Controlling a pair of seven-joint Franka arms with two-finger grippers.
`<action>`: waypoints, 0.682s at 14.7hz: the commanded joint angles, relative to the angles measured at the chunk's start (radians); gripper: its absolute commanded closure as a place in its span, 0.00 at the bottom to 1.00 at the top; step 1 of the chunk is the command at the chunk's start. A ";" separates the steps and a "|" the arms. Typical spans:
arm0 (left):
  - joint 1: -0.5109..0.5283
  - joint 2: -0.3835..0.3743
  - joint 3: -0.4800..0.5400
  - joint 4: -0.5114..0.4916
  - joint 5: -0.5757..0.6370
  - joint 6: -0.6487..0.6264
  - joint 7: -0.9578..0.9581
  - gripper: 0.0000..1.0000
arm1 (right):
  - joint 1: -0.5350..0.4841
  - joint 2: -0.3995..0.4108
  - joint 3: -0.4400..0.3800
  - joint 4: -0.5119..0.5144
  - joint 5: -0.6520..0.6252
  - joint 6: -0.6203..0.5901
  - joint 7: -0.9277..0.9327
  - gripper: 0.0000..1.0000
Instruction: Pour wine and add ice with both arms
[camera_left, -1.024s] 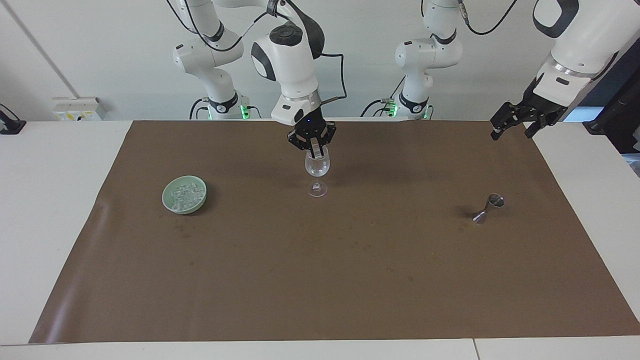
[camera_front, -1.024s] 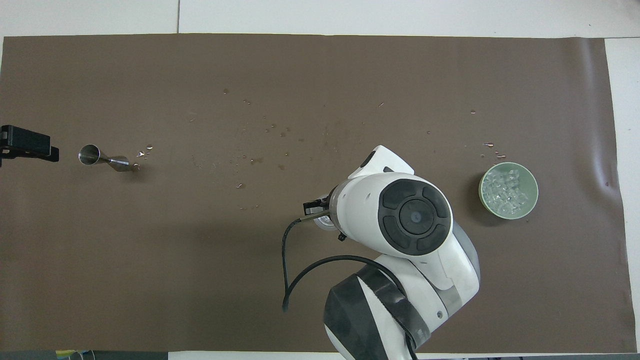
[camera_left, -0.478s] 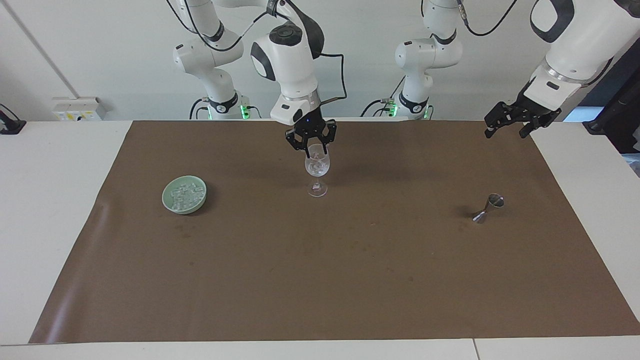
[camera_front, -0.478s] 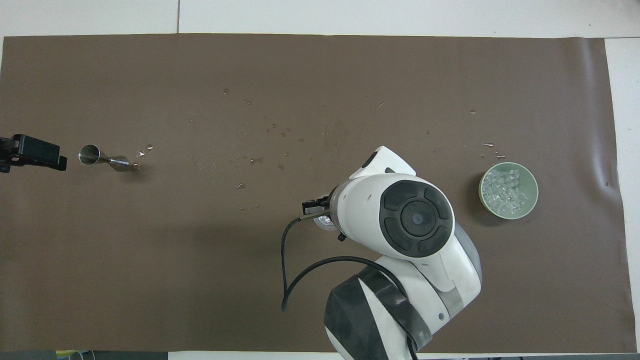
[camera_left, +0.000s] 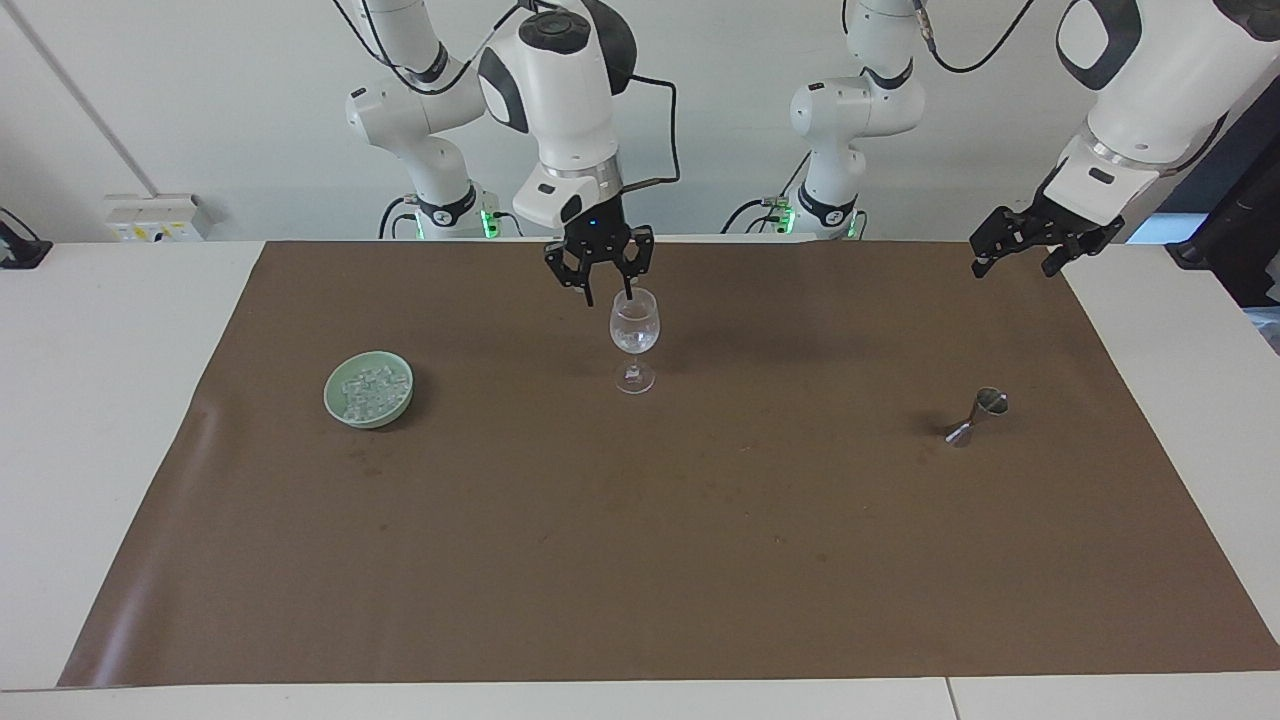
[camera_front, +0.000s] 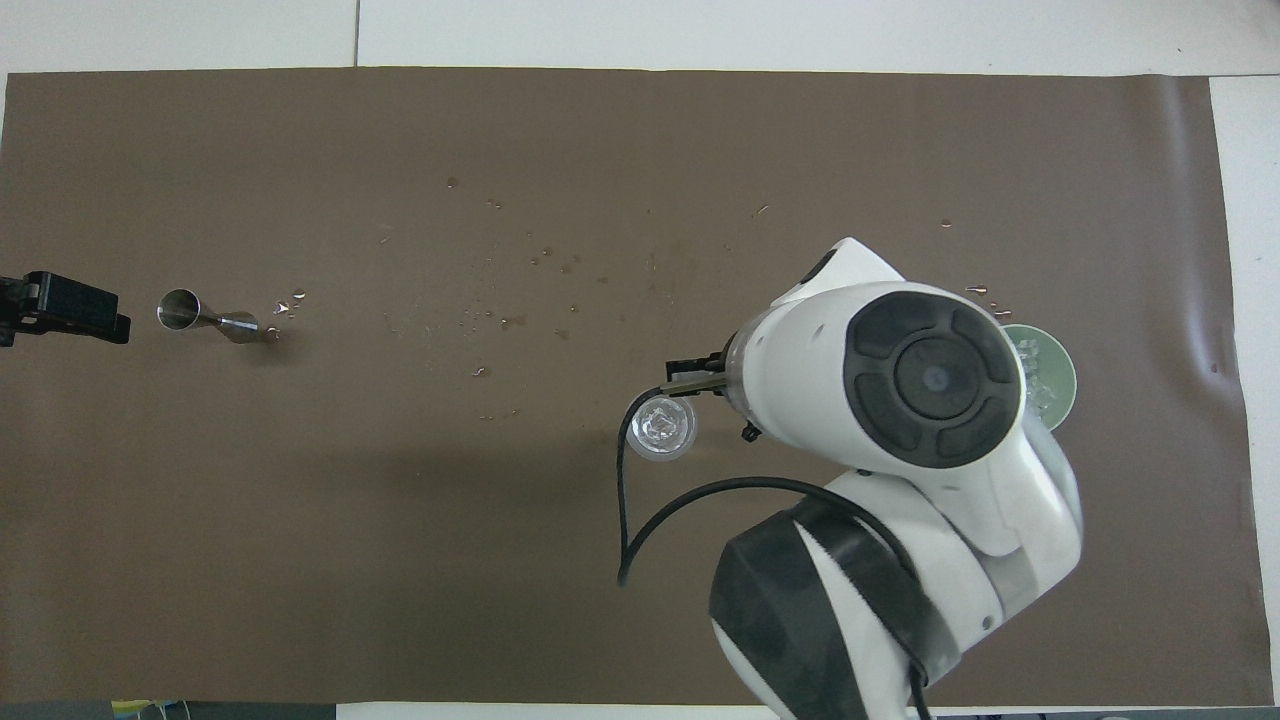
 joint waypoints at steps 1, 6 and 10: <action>-0.001 -0.010 -0.005 -0.015 0.025 0.005 0.005 0.00 | -0.113 -0.022 0.008 -0.003 -0.022 -0.069 0.006 0.00; 0.002 -0.010 -0.005 -0.012 0.023 0.000 0.003 0.00 | -0.311 -0.059 0.008 -0.007 -0.019 -0.153 -0.027 0.00; 0.002 -0.010 -0.005 -0.012 0.023 -0.003 0.003 0.00 | -0.483 -0.077 0.004 0.003 -0.005 -0.207 -0.261 0.00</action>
